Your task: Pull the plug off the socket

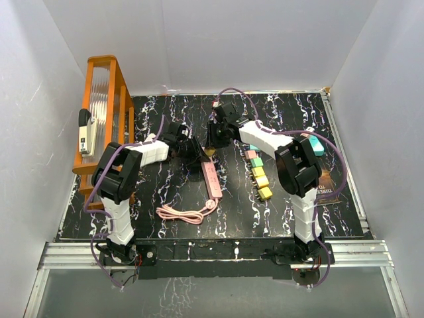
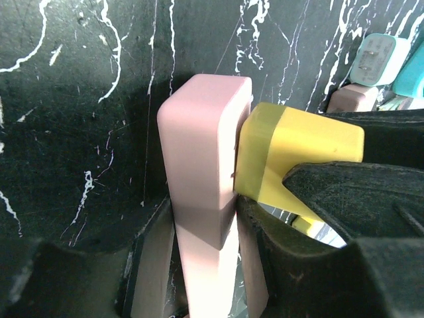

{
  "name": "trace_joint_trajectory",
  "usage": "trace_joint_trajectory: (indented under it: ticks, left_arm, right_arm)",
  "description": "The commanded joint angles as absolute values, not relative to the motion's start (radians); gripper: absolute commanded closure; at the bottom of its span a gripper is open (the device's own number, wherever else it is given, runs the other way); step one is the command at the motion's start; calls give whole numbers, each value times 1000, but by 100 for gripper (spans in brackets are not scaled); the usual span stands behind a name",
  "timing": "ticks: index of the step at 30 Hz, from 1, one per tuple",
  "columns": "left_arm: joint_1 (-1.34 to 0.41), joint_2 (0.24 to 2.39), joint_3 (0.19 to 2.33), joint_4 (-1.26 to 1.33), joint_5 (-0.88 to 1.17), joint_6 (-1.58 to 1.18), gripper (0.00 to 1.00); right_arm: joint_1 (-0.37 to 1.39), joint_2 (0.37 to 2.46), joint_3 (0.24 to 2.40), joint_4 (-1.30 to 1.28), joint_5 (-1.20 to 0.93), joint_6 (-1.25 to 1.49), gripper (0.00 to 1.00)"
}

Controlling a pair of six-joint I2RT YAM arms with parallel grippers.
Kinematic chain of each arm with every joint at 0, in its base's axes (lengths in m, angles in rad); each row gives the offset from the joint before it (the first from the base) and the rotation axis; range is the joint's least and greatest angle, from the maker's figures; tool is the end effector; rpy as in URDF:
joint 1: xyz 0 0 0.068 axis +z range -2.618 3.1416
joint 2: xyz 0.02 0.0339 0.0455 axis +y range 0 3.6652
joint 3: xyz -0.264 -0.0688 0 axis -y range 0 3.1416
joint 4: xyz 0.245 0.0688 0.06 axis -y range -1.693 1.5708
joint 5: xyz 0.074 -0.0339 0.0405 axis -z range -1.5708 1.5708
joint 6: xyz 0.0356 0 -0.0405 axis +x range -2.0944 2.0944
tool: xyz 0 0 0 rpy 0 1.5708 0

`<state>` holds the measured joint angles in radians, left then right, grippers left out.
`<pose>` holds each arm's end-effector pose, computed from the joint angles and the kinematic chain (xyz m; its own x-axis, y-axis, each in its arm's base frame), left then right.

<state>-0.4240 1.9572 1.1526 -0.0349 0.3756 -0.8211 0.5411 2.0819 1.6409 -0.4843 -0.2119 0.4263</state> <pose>0.3630 -0.1782 0.1434 -0.9058 -0.3382 -0.2552 -0.0836 0.7332 -0.6748 0.3919 0.2443 0.2065 -0.8765 -0.0551 -0.4783 -0.2741 0.8738 0.4017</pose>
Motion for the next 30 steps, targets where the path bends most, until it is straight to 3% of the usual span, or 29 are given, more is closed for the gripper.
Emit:
trace_joint_trajectory:
  ticks: [1,13,16,23,30]
  left_arm:
    - [-354,2041,1048,-203,94,-744,73]
    - [-342,2014,1089,-221,128,-662,74]
    - [-342,1963,1138,-268,142,-617,66]
    - [-342,1829,1255,-359,161,-526,33]
    - [-343,1694,1316,-427,237,-462,20]
  right_arm:
    - [542,1844,1761,-462,-202,438,100]
    - [458,1697,1715,-492,-57,380,100]
    - [325,1698,1632,-439,-205,372,100]
    - [177,1869,1602,-399,-410,305,100]
    - [76,2001,1586,-373,-511,304,98]
